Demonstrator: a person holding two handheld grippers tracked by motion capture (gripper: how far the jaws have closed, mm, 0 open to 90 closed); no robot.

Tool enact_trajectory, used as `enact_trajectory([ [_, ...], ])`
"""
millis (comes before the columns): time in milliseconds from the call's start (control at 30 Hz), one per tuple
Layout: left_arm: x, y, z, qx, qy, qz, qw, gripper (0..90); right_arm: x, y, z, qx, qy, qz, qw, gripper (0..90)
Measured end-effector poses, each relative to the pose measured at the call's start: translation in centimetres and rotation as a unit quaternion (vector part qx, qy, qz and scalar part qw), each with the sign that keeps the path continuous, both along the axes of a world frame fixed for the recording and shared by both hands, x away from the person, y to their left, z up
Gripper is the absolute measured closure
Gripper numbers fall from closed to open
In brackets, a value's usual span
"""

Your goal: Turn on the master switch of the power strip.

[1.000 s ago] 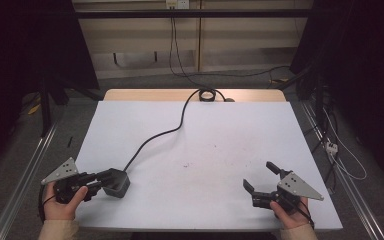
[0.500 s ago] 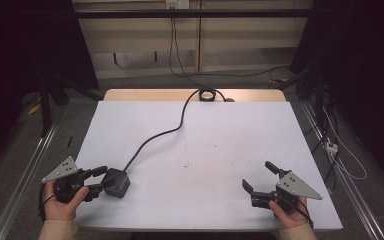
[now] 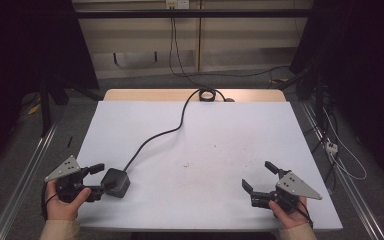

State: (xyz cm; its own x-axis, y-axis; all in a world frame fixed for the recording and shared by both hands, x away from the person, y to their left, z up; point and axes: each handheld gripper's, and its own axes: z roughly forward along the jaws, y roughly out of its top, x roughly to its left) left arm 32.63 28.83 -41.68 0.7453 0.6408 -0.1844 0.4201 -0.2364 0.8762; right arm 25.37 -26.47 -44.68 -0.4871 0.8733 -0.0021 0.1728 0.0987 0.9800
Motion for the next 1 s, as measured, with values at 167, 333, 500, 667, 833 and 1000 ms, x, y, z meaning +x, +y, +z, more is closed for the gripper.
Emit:
enact_trajectory([
  [167, 0.1, -0.1, 0.0, 0.001, -0.003, 0.007, 1.0, 12.9, 0.0, 0.0, 0.0, 0.0, 0.0, 0.0, 1.0, 2.9],
  [333, 0.1, -0.3, 0.0, -0.001, -0.004, 0.011, 0.9999, 9.4, 0.0, 0.0, 0.0, 0.0, 0.0, -0.001, 1.0, 3.0],
  [500, 0.2, -0.5, 0.1, -0.004, -0.002, 0.007, 1.0, 9.3, -0.1, -0.1, 0.0, 0.001, 0.001, -0.001, 1.0, 2.9],
  [667, 0.4, -0.7, 0.2, -0.006, -0.003, 0.006, 1.0, 8.5, -0.1, -0.1, 0.0, 0.001, 0.0, -0.002, 1.0, 2.9],
  [833, 0.6, -0.9, 0.2, -0.006, -0.004, 0.004, 1.0, 8.5, -0.2, -0.1, 0.0, 0.0, 0.001, -0.003, 1.0, 2.9],
  [1000, 0.6, -1.3, 0.1, -0.002, -0.007, 0.001, 1.0, 8.5, -0.2, -0.1, 0.0, 0.001, 0.001, -0.003, 1.0, 2.9],
])
